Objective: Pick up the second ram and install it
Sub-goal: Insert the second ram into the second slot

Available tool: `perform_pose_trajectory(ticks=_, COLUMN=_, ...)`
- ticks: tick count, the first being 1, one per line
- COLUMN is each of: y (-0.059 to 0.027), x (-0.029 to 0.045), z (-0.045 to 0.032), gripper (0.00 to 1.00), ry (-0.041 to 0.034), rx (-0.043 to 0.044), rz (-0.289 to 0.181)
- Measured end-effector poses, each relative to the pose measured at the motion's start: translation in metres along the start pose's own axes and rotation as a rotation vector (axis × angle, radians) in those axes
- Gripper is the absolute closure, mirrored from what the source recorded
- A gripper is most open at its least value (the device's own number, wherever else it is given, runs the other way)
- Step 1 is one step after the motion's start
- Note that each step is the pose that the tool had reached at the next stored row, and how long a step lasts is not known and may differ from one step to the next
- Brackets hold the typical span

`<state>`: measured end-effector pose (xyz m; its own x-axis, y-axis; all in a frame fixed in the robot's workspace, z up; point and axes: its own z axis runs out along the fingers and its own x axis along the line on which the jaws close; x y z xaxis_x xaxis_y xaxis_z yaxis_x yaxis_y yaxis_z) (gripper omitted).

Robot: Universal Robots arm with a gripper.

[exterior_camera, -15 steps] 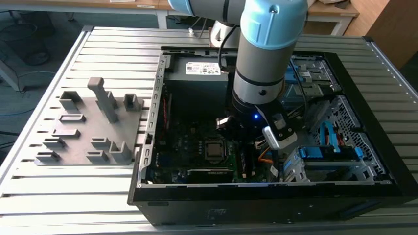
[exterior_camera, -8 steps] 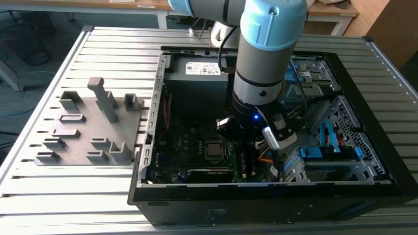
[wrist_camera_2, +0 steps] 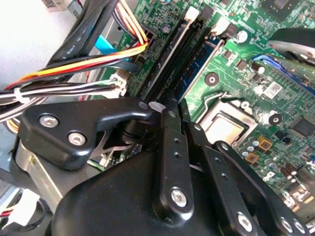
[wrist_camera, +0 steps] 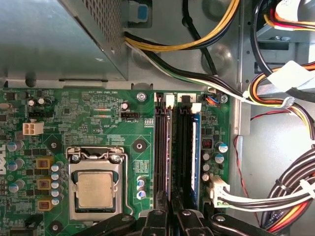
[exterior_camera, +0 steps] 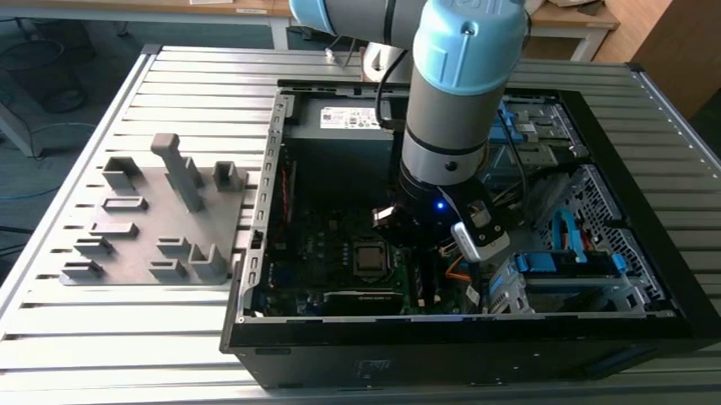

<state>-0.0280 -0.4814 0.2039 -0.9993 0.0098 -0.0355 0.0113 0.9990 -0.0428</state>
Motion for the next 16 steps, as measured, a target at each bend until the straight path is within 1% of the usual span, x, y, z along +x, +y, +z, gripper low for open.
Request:
perform_pose_trajectory(ticks=8, y=0.0001, x=0.0000, z=0.0002, gripper=0.85, ry=-0.0002, rx=0.0001, rz=0.000)
perform_pose_trajectory(ticks=9, y=0.0000, x=0.0000, z=0.0002, gripper=0.79, ry=-0.0001, rx=0.0003, rz=0.000)
perform_pose_trajectory(ticks=10, y=0.0000, x=0.0000, z=0.0000, gripper=0.79, ry=-0.0001, rx=0.0006, rz=0.000)
perform_pose_trajectory(ticks=11, y=-0.0001, x=-0.0001, z=-0.0021, gripper=0.79, ry=-0.0001, rx=0.0008, rz=0.000)
perform_pose_trajectory(ticks=12, y=-0.0002, x=-0.0002, z=-0.0061, gripper=0.79, ry=-0.0002, rx=0.0005, rz=0.000)
perform_pose_trajectory(ticks=16, y=-0.0010, x=-0.0009, z=-0.0246, gripper=0.79, ry=-0.0002, rx=0.0008, rz=0.000)
